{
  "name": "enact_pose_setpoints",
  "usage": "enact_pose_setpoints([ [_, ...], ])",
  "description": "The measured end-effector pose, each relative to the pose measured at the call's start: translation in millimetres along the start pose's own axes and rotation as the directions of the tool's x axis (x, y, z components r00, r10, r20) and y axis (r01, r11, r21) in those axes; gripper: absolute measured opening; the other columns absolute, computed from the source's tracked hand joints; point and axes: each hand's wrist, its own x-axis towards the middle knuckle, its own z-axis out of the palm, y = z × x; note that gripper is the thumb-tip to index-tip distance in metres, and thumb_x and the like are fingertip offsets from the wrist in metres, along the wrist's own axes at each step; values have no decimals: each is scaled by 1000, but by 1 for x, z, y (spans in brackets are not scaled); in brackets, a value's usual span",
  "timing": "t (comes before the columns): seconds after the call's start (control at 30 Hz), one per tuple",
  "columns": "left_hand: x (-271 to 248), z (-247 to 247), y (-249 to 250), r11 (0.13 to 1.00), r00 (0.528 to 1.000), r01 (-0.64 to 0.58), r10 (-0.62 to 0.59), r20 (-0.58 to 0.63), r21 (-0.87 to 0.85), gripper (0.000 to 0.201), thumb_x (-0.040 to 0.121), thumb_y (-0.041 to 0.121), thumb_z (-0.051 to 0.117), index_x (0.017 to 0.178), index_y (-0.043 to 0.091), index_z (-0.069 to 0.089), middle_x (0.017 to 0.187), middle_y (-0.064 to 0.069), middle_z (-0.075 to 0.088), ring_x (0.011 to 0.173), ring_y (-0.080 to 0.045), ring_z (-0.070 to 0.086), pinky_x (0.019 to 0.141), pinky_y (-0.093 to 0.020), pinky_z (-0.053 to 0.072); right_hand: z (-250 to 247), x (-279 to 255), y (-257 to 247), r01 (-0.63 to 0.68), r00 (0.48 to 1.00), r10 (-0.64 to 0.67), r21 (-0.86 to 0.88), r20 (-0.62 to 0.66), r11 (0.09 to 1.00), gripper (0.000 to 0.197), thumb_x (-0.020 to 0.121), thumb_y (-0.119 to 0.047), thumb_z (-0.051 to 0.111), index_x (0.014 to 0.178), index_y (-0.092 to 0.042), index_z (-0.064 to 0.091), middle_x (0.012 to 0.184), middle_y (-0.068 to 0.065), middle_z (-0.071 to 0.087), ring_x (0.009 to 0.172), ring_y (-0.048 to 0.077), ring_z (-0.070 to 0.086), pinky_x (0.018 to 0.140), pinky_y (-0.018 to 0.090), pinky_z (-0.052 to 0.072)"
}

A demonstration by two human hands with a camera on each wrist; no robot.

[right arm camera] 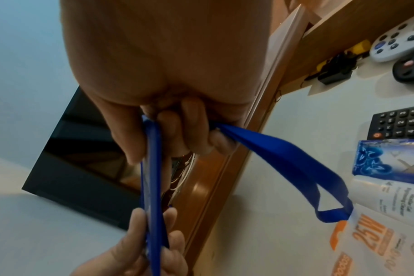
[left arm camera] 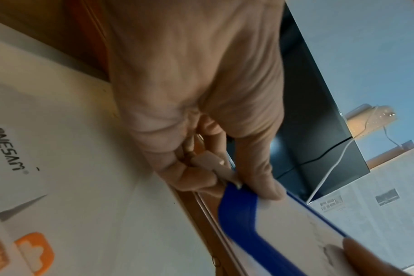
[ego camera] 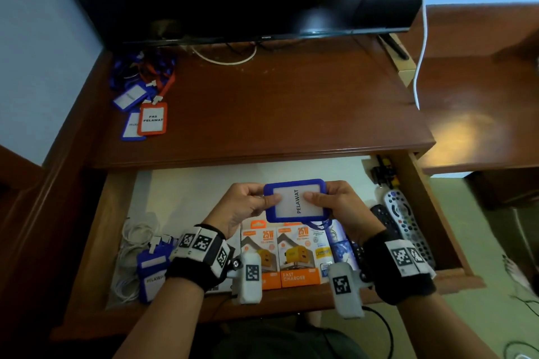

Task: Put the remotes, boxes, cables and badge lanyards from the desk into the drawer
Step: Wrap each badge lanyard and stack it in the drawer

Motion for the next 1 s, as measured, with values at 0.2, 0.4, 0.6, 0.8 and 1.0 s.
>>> enact_pose_setpoints([
  [0.2,-12,0,2,997,967,72,-79,244,35,41,79,40,61,102,7,67,106,-13,69,98,-28,59,94,-44,44,1,-3,-4,45,998,-43,43,-45,998,11,90,-10,60,93,-1,67,80,10,73,72,21,69,64,28,55],
  [0.4,-17,0,16,998,980,29,-38,194,51,40,74,36,68,98,4,67,101,-23,68,90,-30,63,87,-42,51,7,-1,-7,105,988,-110,-52,-104,993,17,91,-19,61,88,-3,66,72,9,67,60,17,57,52,22,40],
  [0.6,-16,0,20,990,1000,-26,26,3,141,20,88,24,65,73,10,68,68,-9,70,51,-14,60,56,-23,42,13,-7,1,103,987,-104,-13,-126,995,13,91,-12,61,86,0,63,53,-6,65,47,1,58,45,12,43],
  [0.8,-8,8,8,997,943,-68,72,-325,24,18,89,25,63,86,8,68,65,-6,67,52,-16,56,61,-26,41,38,-1,8,108,980,-113,-41,-164,993,8,87,-17,68,92,-12,64,52,-12,54,46,0,45,48,17,37],
  [1.0,2,0,-1,885,925,-81,-104,-365,-458,21,92,30,59,101,12,63,74,-8,70,50,-9,54,52,-19,36,47,1,4,53,989,-56,-19,-134,998,23,94,-16,57,79,0,66,45,-6,36,44,11,28,45,24,25],
])
